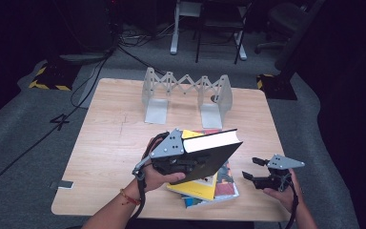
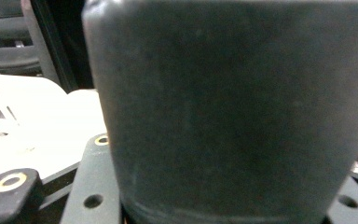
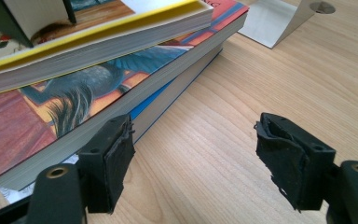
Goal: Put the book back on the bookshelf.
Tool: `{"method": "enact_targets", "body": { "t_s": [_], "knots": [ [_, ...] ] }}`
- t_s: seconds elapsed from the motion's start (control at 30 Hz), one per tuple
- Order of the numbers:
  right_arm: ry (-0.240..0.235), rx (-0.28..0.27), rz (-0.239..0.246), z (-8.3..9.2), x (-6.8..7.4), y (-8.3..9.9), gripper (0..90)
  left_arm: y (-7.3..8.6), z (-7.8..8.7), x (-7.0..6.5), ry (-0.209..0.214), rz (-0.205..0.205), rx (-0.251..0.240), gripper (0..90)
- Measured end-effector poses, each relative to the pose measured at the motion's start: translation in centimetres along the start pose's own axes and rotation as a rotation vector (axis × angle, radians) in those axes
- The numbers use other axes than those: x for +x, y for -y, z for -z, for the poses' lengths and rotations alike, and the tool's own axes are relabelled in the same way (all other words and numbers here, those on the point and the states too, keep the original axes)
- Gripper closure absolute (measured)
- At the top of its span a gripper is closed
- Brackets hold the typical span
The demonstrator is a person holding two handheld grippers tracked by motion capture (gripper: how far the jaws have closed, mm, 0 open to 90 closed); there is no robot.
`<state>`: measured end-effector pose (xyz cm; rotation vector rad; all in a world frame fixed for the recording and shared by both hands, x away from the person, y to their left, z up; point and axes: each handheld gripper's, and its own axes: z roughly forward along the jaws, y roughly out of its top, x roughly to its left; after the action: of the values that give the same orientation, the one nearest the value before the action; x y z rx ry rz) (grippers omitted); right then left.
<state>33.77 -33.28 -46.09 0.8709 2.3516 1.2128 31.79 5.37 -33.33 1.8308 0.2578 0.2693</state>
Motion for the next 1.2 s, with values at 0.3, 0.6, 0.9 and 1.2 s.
{"method": "enact_targets", "body": {
  "t_s": [0.3,0.6,0.9,1.2],
  "knots": [
    [0.003,0.029,-0.007,-0.6,0.0,0.2,28.0,-0.9,1.8,1.0,-0.06,-0.002,-0.007,52.7],
    [0.015,0.047,-0.011,-0.9,-0.1,0.5,27.5,-0.7,3.3,2.8,-0.149,0.027,-0.012,52.8],
    [0.018,0.055,-0.009,-1.0,-0.1,0.6,27.5,-0.2,4.4,5.2,-0.236,0.056,0.009,52.8],
    [0.016,0.057,-0.007,-1.1,-0.1,0.6,27.4,0.3,5.0,7.3,-0.314,0.087,0.005,52.8]
  ]
}}
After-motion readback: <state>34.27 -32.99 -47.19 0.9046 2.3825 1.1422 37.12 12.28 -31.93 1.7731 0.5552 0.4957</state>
